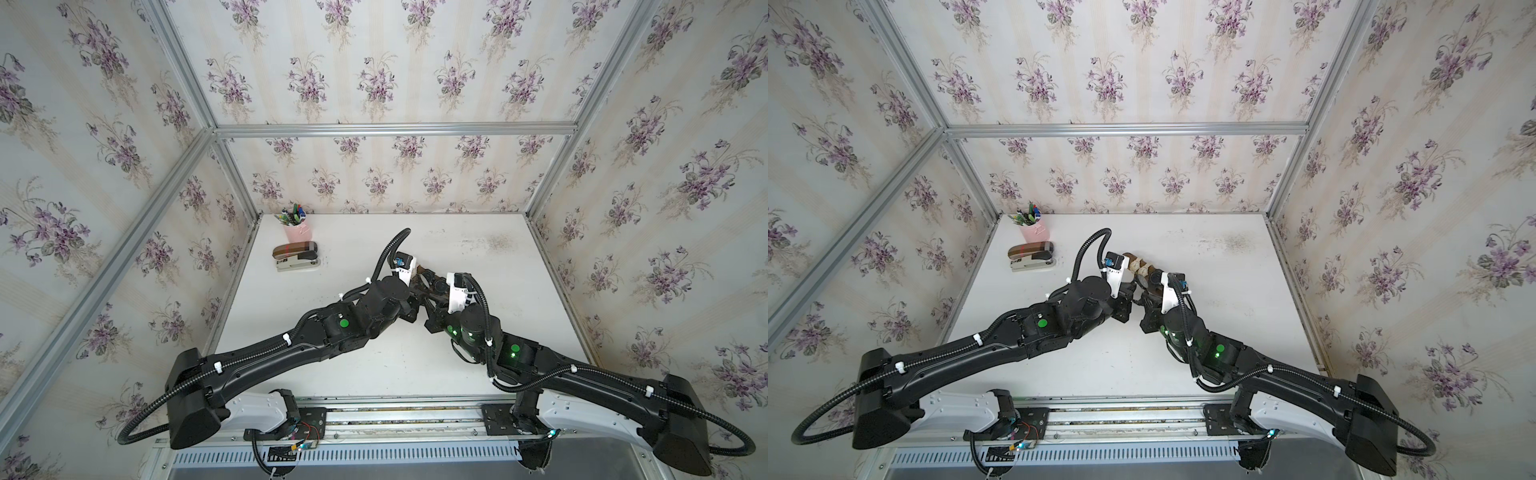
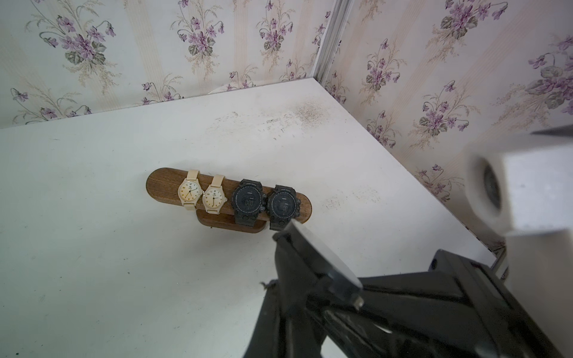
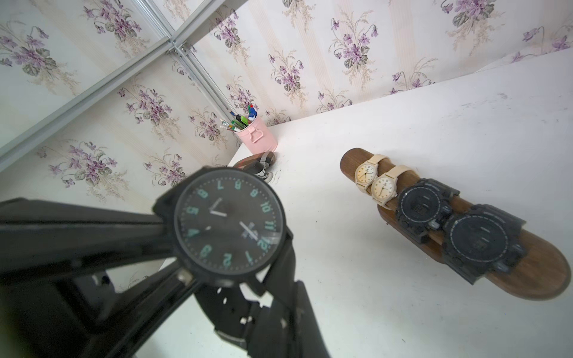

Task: Place watch on stand
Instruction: Pick up the watch at the center of the board.

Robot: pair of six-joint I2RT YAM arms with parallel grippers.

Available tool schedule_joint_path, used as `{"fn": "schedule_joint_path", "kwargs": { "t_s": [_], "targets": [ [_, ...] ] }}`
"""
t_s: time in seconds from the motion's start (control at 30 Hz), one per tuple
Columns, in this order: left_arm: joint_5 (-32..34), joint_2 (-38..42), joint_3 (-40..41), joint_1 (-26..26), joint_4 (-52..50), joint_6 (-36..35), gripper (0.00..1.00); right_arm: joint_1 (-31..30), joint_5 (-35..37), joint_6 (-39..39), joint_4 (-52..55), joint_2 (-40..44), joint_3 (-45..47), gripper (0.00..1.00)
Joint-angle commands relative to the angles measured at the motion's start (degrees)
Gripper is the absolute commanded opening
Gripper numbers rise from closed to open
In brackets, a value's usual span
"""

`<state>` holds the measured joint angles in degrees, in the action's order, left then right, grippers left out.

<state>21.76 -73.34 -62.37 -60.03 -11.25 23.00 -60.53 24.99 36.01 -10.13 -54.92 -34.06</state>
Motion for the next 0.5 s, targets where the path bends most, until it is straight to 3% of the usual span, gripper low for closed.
{"fn": "schedule_joint_path", "kwargs": {
  "t_s": [0.0,0.17,0.37,0.47],
  "targets": [
    [1.7,0.4,0.1,0.0,0.9,0.5,0.03,0.0,3.4,1.1,1.7,0.6,-0.2,0.0],
    [1.6,1.0,2.0,0.0,1.9,0.8,0.07,0.0,5.3,0.5,2.0,1.5,-0.2,0.0],
    [-0.7,2.8,5.5,0.0,1.1,-3.8,0.28,0.1,4.7,-8.4,-0.4,3.9,0.0,0.0],
    [-4.9,6.8,9.1,0.1,0.5,-11.1,0.47,0.1,3.3,-14.7,-1.5,5.3,0.4,0.0]
  ]
}}
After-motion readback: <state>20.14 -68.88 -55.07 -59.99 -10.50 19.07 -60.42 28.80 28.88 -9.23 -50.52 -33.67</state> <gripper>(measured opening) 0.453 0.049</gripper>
